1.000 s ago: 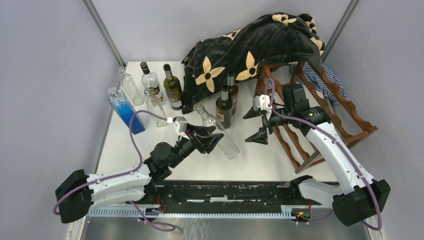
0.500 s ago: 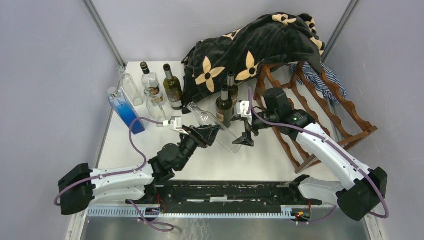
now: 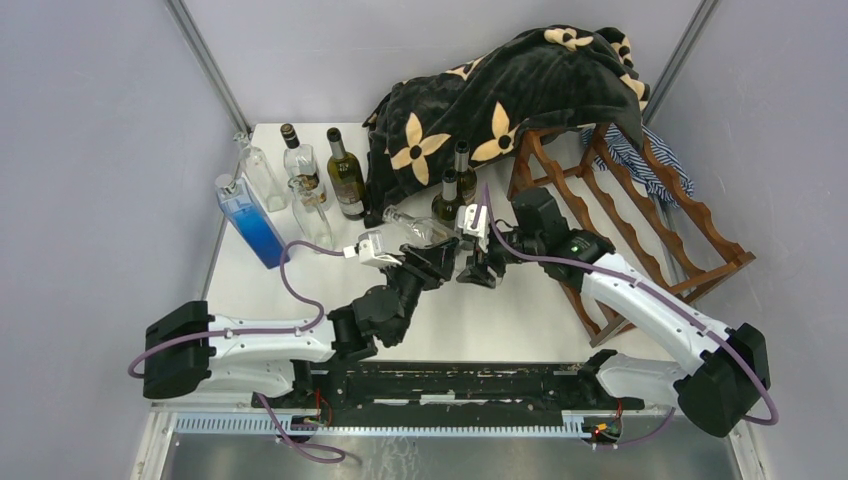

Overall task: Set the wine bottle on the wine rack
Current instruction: Pick up the wine bottle from the center of the board.

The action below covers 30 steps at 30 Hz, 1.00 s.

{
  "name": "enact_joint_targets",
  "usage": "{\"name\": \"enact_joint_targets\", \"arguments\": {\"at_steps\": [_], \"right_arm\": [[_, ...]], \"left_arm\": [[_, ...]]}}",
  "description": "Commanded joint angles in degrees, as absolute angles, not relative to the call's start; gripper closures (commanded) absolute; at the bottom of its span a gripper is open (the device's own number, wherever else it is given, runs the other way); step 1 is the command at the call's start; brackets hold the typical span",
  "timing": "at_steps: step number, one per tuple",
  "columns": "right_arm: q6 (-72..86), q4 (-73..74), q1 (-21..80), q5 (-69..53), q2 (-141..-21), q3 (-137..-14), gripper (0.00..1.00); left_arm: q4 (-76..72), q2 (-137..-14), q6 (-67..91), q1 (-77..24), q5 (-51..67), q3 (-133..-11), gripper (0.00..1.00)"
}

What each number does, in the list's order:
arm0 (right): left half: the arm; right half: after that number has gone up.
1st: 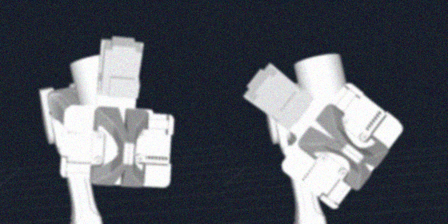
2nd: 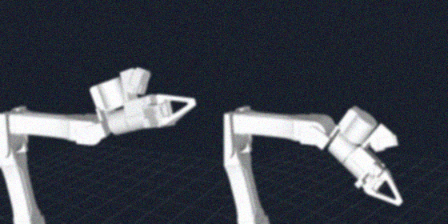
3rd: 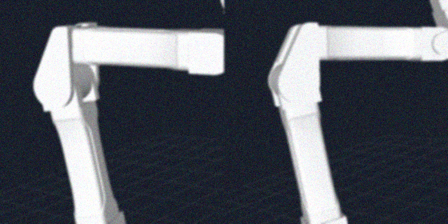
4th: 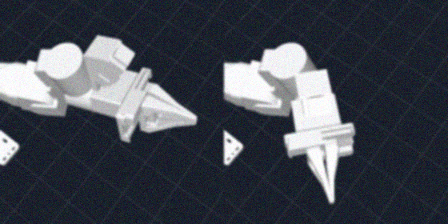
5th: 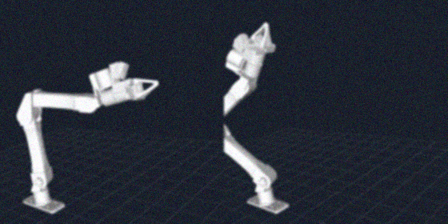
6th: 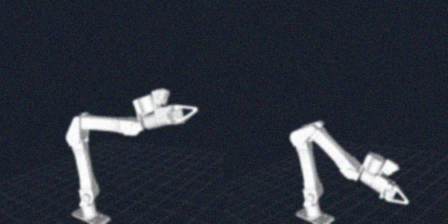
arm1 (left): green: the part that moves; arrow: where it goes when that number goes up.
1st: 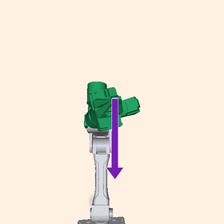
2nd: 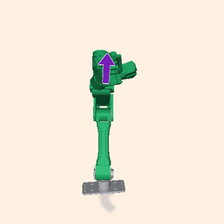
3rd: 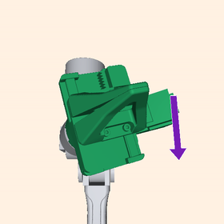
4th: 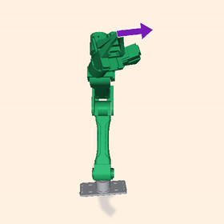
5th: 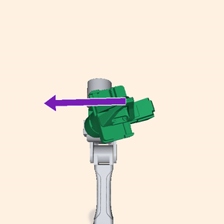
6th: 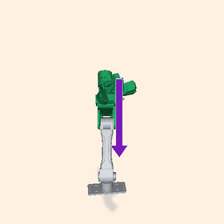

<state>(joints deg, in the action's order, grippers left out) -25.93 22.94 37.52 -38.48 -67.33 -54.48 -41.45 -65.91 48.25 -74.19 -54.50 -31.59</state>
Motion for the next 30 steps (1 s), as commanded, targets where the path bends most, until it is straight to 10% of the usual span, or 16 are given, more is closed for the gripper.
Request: {"name": "enact_joint_targets", "arguments": {"at_steps": [1,4,8,10,30], "right_arm": [[-23.12,18.78,37.90,-33.51,-66.82,-55.49,0.64],[-23.11,19.24,37.35,-34.95,-66.21,-55.81,0.90],[-24.72,20.60,34.85,-40.02,-64.92,-55.47,1.00],[-25.99,21.46,32.91,-42.49,-64.20,-55.14,1.00],[-72.15,45.66,27.79,-42.04,-60.61,-52.35,0.98]], "left_arm": [[-44.59,-66.22,52.97,-74.79,-60.60,-36.49,0.98],[-40.27,-65.28,52.92,-74.78,-59.94,-37.53,0.83],[-27.12,-61.54,53.28,-74.79,-56.61,-39.83,0.14],[-18.53,-58.51,52.37,-74.79,-53.62,-41.43,0.01],[27.11,-38.24,29.76,-74.39,-18.23,-55.80,0.00]]}}
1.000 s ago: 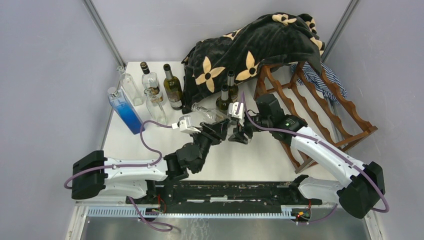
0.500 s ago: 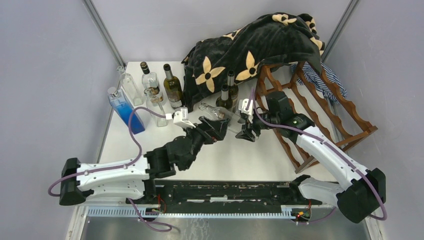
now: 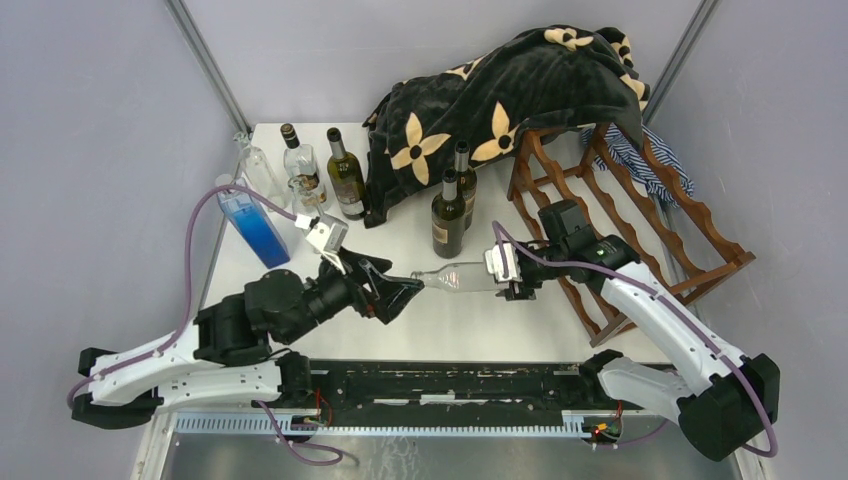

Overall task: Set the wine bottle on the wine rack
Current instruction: Pick up the wine bottle from the center of the board.

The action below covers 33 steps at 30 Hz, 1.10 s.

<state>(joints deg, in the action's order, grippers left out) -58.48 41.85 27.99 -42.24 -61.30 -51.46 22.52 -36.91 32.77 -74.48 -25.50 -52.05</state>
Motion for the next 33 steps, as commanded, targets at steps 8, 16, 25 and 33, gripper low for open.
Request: {"name": "enact_joint_targets", "arguments": {"at_steps": [8,16,25,33], "right_arm": [[-76.95,47.11,27.74,-42.51,-61.22,-52.56,0.97],[-80.66,48.97,27.83,-44.29,-60.56,-52.38,0.97],[-81.58,49.50,29.25,-42.73,-62.04,-54.28,0.97],[-80.01,49.09,31.45,-40.45,-63.45,-56.16,0.98]], "left_arm": [[26.06,-42.12,32.42,-68.00,-7.84,-53.45,0.03],[13.94,-46.23,36.34,-50.12,20.69,-46.84,0.15],[1.03,-52.95,42.88,-50.01,29.27,-40.59,0.17],[0.16,-58.24,44.49,-50.01,29.22,-40.22,0.13]]}}
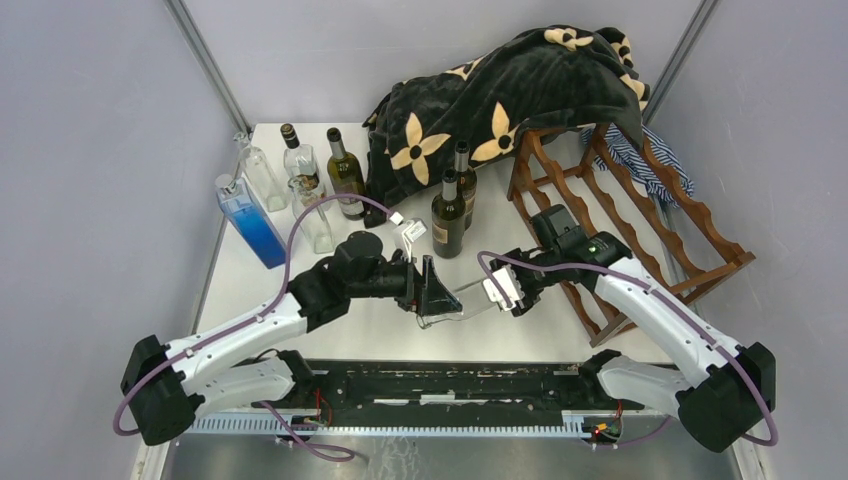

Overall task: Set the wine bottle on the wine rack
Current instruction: Pick up the wine bottle from the center of the board.

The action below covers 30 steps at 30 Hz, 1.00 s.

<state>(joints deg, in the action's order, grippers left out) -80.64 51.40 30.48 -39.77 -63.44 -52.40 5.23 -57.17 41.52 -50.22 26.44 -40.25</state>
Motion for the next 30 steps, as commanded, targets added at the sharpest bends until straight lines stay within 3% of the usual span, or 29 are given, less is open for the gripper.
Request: {"name": "enact_joint_targets", "arguments": {"at_steps": [1,21,30], "right_arm": [[-79.66,48.78,31.55,-40.33,-63.46,-56.16,0.98],[-75.71,45.92,32.25,-37.36,-63.04,-56.35,0.98],[-75.32,45.67,32.18,-37.58,-63.02,-55.92,0.98]], "left_arm": [[-0.66,-58.63,44.63,-50.01,29.34,-40.18,0.13],[-3.08,-61.26,45.18,-50.04,30.88,-39.08,0.19],[-3.87,-62.20,44.92,-50.10,31.87,-39.21,0.37]]}}
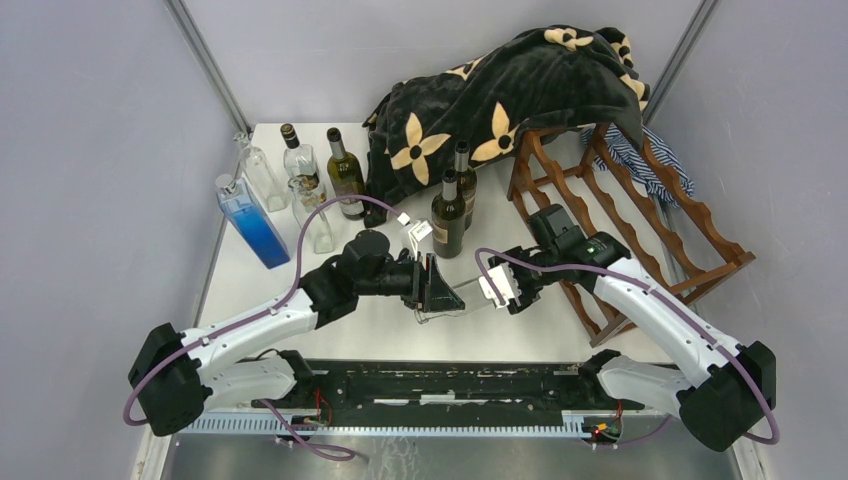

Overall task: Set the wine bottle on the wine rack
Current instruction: Pick up the wine bottle from the center of the board.

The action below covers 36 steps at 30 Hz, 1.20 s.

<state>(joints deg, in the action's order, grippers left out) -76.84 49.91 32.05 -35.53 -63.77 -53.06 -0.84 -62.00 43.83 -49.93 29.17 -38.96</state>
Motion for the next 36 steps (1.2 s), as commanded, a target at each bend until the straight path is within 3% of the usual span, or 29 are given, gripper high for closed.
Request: {"name": "enact_joint_targets", "arguments": {"at_steps": [1,4,6,10,12,16,17,21,24,30,36], "right_arm": [[-75.23,45.53,32.22,-37.53,-63.02,-55.82,0.98],[-75.17,45.36,32.20,-37.06,-62.85,-55.54,0.98],[-75.06,45.26,32.21,-37.02,-62.76,-55.46,0.98],[-74.97,45.13,32.18,-37.20,-62.71,-55.29,0.97],[-74.89,45.18,32.24,-37.33,-62.75,-55.28,0.96],[-74.71,45.17,32.27,-37.55,-62.76,-55.20,0.95],[-74.70,45.17,32.20,-37.67,-62.77,-55.20,0.95],[-74.97,45.38,32.28,-37.56,-62.50,-55.11,0.96],[-75.28,45.44,32.23,-37.17,-61.93,-54.69,0.97],[-75.64,45.23,32.26,-37.32,-61.31,-54.12,0.97],[-75.79,45.52,32.26,-37.66,-61.18,-54.16,0.97]], "left_arm": [[-3.93,-62.18,44.73,-50.10,32.11,-39.25,0.40],[-4.04,-62.02,44.44,-50.10,32.69,-39.20,0.51],[-4.04,-61.97,44.26,-50.06,32.94,-39.20,0.71],[-5.34,-61.79,44.44,-50.10,33.28,-38.47,0.93],[-5.93,-61.78,44.59,-50.05,33.37,-38.25,0.98],[-7.17,-62.00,45.48,-50.10,33.82,-37.75,0.98],[-7.20,-62.17,45.64,-50.10,33.80,-37.79,0.96],[-5.84,-62.10,46.31,-50.10,32.71,-37.72,0.43],[-1.94,-59.62,45.39,-49.97,31.65,-37.98,0.25],[9.46,-54.30,40.00,-48.90,31.27,-39.43,0.21],[12.13,-52.67,38.64,-48.28,32.07,-38.77,0.32]]}}
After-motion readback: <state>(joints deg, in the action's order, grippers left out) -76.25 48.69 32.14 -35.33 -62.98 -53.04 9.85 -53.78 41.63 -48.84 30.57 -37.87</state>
